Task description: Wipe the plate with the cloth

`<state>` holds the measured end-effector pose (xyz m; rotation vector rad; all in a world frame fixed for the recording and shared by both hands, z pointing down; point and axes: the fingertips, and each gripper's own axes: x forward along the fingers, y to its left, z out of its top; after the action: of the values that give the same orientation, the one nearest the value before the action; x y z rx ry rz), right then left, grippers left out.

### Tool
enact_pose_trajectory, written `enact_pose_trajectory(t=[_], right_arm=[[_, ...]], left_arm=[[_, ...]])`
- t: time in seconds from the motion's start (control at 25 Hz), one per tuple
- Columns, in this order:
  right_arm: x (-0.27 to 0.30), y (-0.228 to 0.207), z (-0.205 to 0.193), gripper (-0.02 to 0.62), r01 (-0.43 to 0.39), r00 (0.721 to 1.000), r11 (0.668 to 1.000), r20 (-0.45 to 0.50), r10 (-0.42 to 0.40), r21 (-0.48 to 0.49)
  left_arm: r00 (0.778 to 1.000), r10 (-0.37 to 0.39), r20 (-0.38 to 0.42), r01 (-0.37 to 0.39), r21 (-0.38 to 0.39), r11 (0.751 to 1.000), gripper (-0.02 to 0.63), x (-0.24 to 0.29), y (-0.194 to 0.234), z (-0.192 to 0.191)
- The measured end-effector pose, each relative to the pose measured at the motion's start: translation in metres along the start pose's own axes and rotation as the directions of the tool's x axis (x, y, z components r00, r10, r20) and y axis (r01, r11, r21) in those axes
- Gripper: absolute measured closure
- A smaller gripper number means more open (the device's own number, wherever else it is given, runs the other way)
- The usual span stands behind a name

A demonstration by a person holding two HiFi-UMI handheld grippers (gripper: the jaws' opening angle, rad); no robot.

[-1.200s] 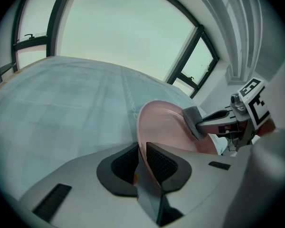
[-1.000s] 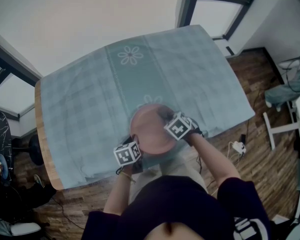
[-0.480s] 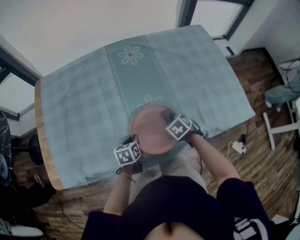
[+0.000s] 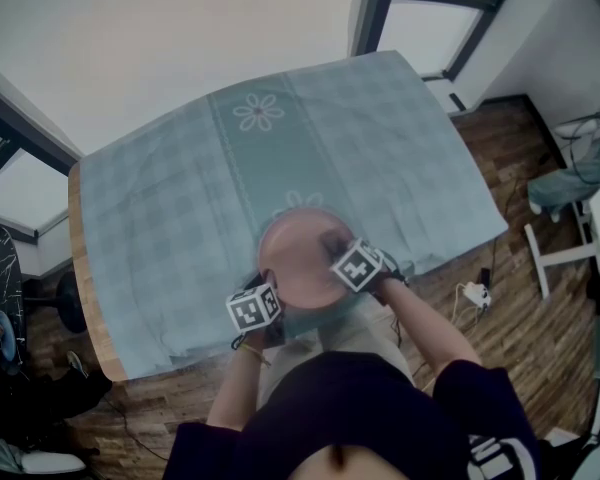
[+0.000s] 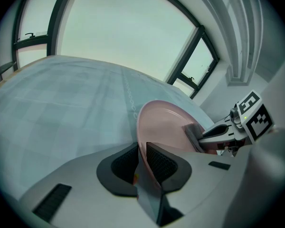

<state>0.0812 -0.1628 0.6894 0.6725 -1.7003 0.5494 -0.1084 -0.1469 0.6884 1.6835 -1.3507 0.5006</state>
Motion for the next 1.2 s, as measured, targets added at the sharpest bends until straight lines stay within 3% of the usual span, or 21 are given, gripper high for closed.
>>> enact_pose_trajectory(t=[0.32,0.56,0.88,1.2], right_arm=[[-0.001,0.019,-0.004,0.563,-0.037,0.999,0.999,0.015,0.037,-0.017],[0.0,0.046,-0.012,0.563,-0.125,0.992,0.992,0.014,0.125,0.009],[-0.001,0.063,-0.008,0.563,-0.128,0.991,0.991,0.042,0.13,-0.041],[-0.006,0.061,0.0,0.563,-0.104,0.986,0.993,0.138,0.095,0.057]], left_arm=[[1.0,0.002,0.004,-0.002,-0.002,1.0,0.541,0.0,0.0,0.001],[1.0,0.007,0.004,-0.007,-0.009,1.0,0.541,0.001,0.0,-0.001],[1.0,0.008,0.008,-0.008,-0.011,1.0,0.541,0.001,-0.001,0.0],[1.0,0.022,0.014,-0.023,0.044,0.999,0.541,-0.001,0.0,-0.002]])
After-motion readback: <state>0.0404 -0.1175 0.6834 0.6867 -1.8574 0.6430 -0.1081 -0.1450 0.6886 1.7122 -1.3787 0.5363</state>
